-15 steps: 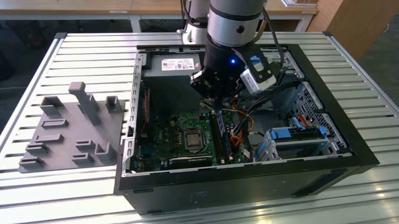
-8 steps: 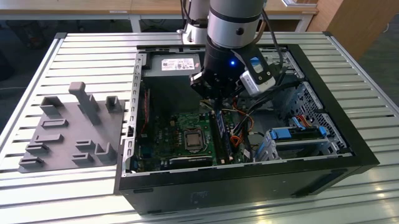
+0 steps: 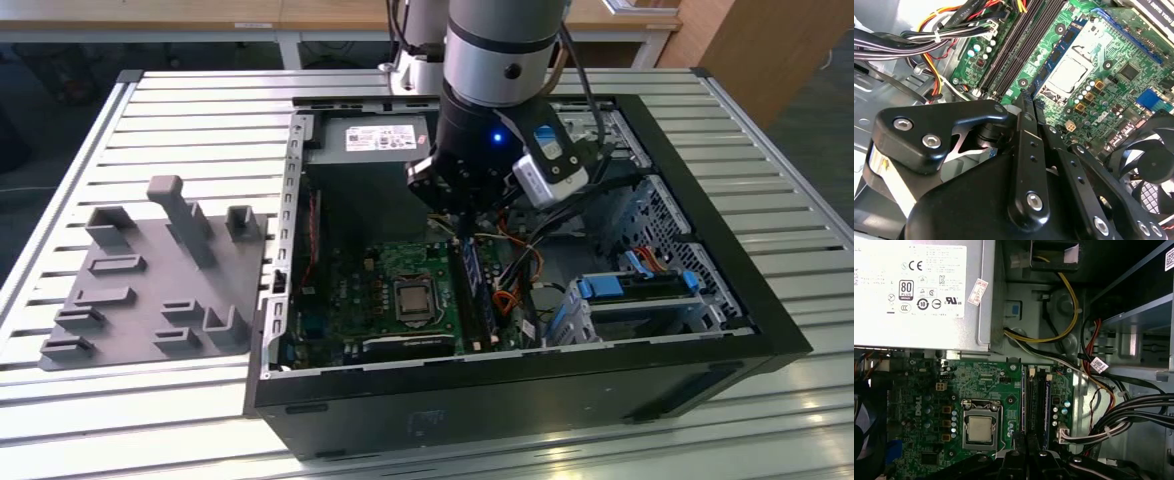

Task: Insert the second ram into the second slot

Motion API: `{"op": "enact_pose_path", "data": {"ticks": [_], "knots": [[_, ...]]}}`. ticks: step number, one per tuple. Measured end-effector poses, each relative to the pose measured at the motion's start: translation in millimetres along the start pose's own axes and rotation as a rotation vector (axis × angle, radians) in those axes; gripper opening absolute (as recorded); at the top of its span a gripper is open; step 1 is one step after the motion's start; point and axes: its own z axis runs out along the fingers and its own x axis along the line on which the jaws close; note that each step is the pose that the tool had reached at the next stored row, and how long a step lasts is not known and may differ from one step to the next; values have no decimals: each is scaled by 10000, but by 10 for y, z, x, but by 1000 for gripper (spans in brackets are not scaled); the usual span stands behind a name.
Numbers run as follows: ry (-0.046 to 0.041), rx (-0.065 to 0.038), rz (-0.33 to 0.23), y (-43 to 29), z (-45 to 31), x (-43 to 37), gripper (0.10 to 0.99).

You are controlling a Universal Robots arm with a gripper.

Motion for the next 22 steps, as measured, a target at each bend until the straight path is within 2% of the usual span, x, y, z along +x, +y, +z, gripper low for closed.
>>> {"op": "enact_pose_path", "data": {"ticks": [11,17,22], "knots": [[9,-26,1,-11,37,0,129],[19,-25,150,-12,115,0,129],[48,-34,155,-40,147,0,129]]}}
